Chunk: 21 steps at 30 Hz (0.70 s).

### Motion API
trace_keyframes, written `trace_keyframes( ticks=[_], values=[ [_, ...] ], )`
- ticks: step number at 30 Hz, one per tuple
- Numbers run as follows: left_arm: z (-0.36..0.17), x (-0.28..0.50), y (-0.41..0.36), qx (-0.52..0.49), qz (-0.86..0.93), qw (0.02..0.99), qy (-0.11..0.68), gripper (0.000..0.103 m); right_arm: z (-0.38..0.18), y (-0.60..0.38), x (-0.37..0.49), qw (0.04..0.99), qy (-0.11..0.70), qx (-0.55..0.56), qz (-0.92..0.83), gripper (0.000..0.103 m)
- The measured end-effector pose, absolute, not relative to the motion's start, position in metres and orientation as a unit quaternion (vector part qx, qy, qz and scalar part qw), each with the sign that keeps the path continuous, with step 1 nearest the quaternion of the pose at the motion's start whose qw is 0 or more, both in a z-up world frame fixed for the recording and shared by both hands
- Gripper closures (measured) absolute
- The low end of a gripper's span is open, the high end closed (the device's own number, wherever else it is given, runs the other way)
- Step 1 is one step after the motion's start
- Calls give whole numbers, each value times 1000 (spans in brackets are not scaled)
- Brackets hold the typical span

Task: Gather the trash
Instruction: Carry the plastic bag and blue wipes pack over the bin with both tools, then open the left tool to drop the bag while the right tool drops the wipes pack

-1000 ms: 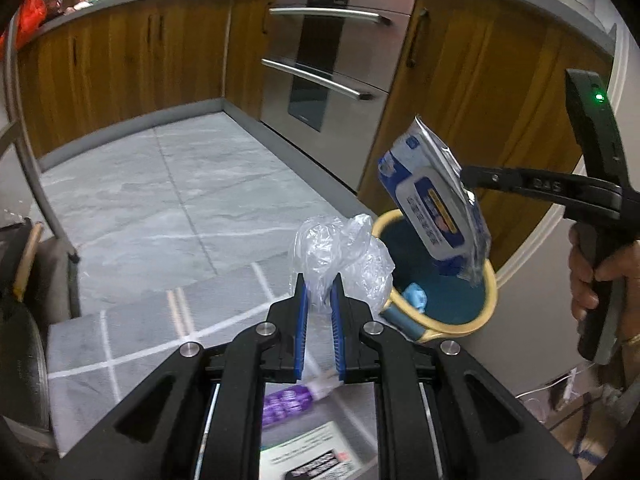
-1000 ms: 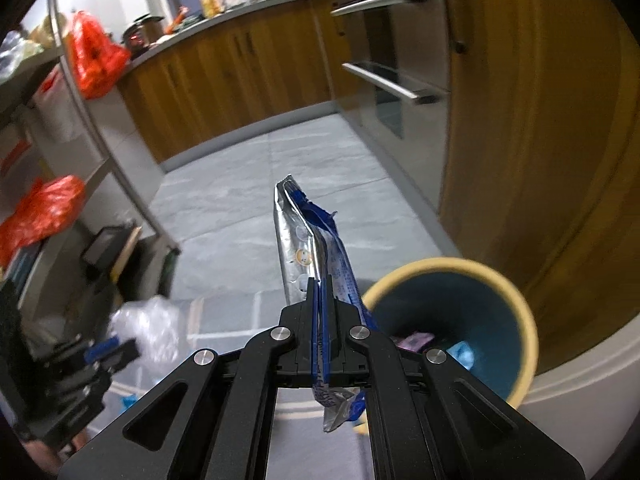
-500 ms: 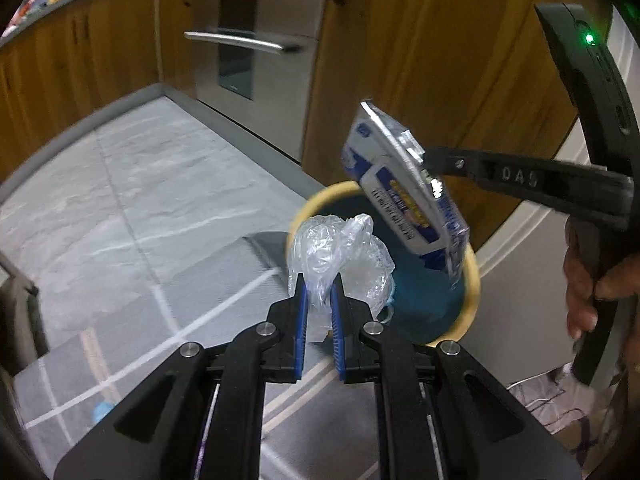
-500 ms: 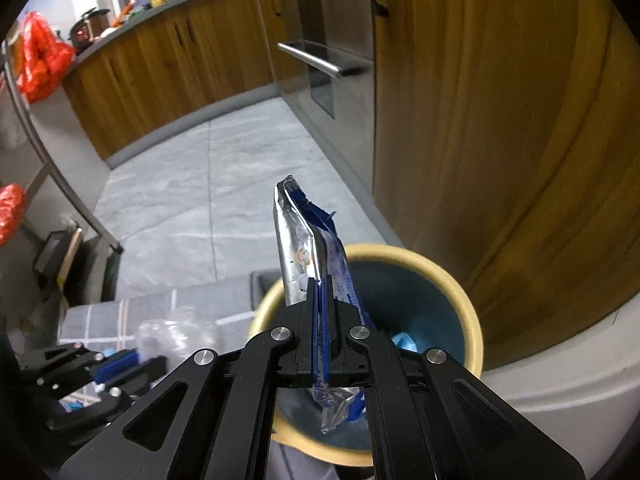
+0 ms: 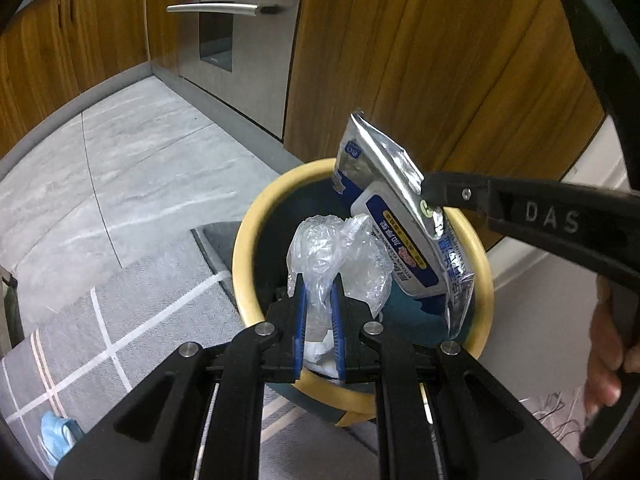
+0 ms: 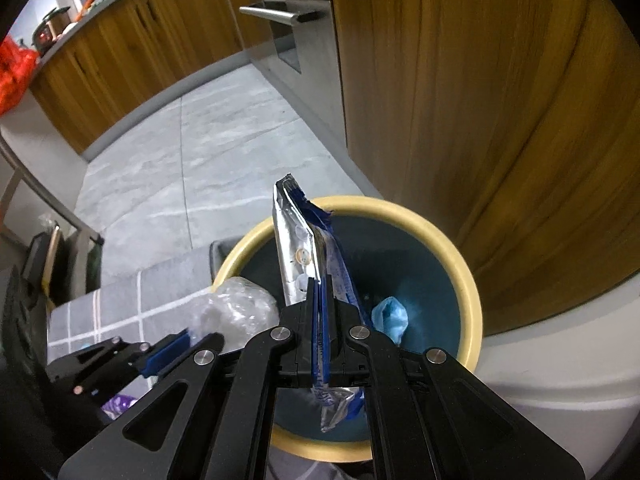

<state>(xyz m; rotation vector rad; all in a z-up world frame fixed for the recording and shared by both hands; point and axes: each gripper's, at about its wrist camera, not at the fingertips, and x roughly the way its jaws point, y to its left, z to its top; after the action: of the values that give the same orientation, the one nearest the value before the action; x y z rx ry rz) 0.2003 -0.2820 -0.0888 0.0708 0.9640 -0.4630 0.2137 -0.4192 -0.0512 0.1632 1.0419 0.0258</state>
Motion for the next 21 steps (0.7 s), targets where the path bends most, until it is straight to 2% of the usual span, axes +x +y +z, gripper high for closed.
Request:
trace_keyframes(
  ticks=[14, 21],
  values=[
    [-96, 198, -283, 54, -214, 856, 468, 90, -66, -417, 219, 851, 522, 62, 6, 101],
    [-94, 195, -283, 64, -208, 859, 463, 77, -67, -417, 220, 850, 523, 59, 6, 100]
  ],
)
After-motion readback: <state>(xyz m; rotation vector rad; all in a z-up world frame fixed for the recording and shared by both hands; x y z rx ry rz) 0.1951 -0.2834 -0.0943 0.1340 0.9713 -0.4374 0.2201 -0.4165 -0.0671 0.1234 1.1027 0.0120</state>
